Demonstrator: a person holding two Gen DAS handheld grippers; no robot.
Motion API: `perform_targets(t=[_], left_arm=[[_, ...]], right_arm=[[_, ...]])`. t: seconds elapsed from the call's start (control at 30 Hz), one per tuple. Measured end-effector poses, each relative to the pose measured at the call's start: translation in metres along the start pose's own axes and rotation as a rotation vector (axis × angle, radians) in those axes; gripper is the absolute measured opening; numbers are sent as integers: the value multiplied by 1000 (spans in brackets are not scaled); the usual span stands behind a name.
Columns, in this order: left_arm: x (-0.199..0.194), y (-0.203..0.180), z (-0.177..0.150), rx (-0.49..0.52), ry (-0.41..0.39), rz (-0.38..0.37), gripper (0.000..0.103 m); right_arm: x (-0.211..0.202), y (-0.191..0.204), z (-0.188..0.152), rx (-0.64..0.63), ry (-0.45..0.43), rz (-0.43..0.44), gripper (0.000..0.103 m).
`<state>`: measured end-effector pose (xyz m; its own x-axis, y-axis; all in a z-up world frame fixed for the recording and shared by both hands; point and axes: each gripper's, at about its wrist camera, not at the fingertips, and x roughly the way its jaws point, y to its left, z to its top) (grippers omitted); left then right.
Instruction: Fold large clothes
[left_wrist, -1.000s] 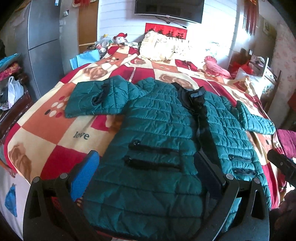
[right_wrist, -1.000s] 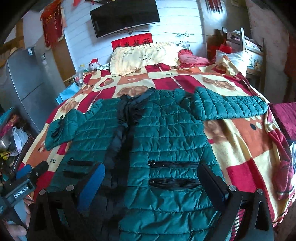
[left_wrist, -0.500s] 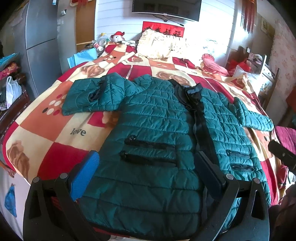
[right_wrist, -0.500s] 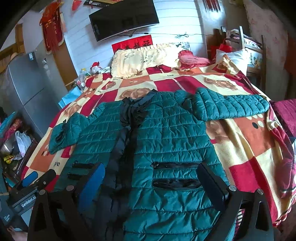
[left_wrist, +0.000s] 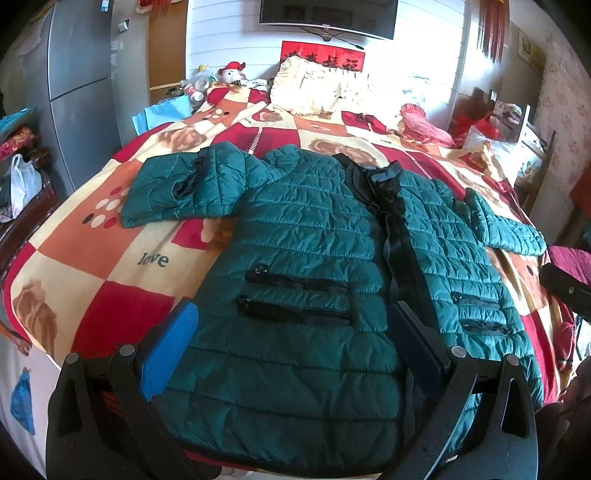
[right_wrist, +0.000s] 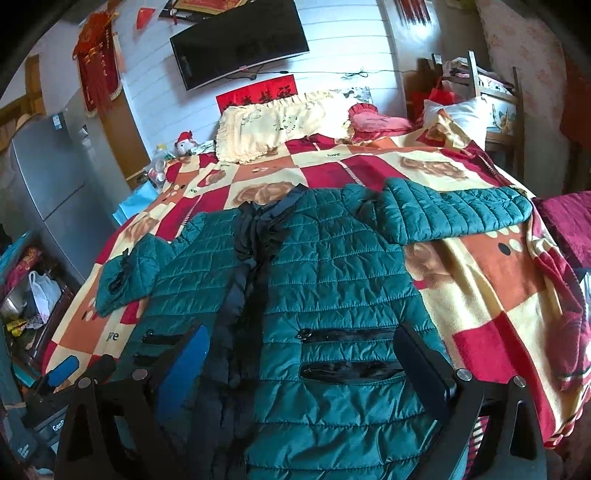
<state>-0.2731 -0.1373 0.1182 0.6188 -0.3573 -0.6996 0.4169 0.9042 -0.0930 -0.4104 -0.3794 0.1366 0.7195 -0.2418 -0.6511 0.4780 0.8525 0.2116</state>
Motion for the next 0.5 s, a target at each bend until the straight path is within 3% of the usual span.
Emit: perform_targets(t=[0.5], left_arm=[[0, -2, -4, -1, 2, 0, 102]], right_arm=[[-1, 0, -1, 7, 1, 24, 99]])
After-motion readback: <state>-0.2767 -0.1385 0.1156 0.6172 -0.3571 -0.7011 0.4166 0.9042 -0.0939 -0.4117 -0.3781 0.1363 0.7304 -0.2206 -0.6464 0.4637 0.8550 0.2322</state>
